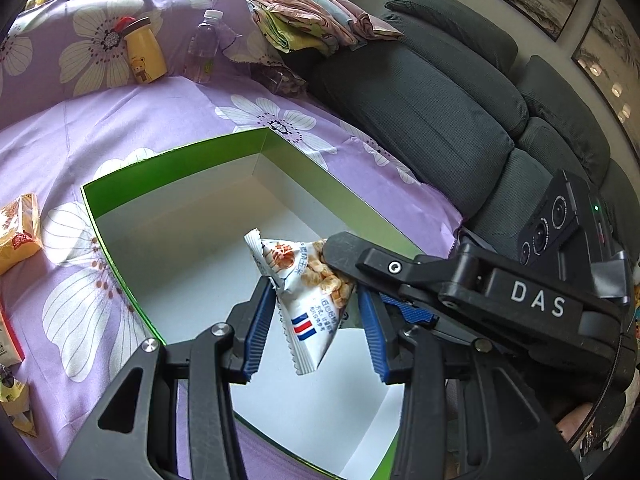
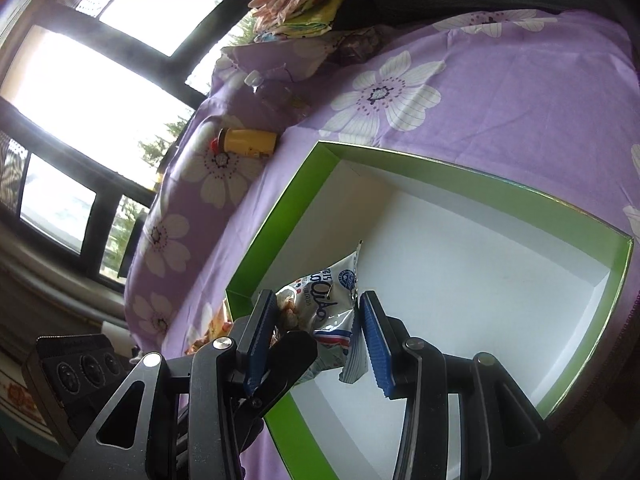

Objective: Organize snacks
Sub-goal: 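Carry the peanut bag with the right gripper over the green box, then lower the peanut bag into the box and open the right gripper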

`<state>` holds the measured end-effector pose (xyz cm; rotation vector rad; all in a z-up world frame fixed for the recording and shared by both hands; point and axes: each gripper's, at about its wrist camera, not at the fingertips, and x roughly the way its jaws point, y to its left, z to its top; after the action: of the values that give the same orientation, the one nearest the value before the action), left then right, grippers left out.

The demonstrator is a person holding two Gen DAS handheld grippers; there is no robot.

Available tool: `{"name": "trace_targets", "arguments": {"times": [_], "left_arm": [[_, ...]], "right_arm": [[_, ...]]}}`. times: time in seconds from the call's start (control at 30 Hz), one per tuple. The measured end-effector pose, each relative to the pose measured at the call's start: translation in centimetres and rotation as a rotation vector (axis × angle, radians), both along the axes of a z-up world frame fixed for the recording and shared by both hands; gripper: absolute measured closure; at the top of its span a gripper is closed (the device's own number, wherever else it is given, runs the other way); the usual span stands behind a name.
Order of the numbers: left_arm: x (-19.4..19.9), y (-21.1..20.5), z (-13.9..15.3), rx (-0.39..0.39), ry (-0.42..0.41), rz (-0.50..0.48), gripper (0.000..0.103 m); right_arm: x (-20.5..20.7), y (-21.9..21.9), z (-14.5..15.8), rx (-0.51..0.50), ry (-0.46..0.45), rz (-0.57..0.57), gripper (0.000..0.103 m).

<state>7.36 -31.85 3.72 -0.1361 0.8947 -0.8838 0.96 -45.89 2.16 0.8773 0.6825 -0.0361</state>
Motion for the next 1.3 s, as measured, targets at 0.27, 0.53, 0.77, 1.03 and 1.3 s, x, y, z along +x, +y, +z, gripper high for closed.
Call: {"name": "trace_targets", "arguments": {"times": [0.27,0.53,0.77,1.03,1.3], "left_arm": [[0.2,-0.1,-0.5,-0.002,0.024,-0.001,0.061],[0.4,-0.1,-0.9,0.000,0.038,0.003,0.061],[0.3,0.0,-1.0,0.011,0.035,0.011,0.061],[0.3,-0.2,-1.1,0.031,0.032,0.018,0.061],[-0.1,-0.1,-1.2,0.071,-0.012,0.018,0.061]], "right_arm": [[0.3,0.1,-0.2,-0.016,0.027,-0.009,0.058],[0.5,0.1,-0.5,-0.020,0.047,-0.009,0.058],[0.7,0.1,-0.7,-0.017,0.058,-0.009,0.058],[0.9,0.3,-0.8,-0.032,0.074,-0.009,0.058],[1.3,0.5,-1.0,-0.048,0.107,-0.011,0.058]]}}
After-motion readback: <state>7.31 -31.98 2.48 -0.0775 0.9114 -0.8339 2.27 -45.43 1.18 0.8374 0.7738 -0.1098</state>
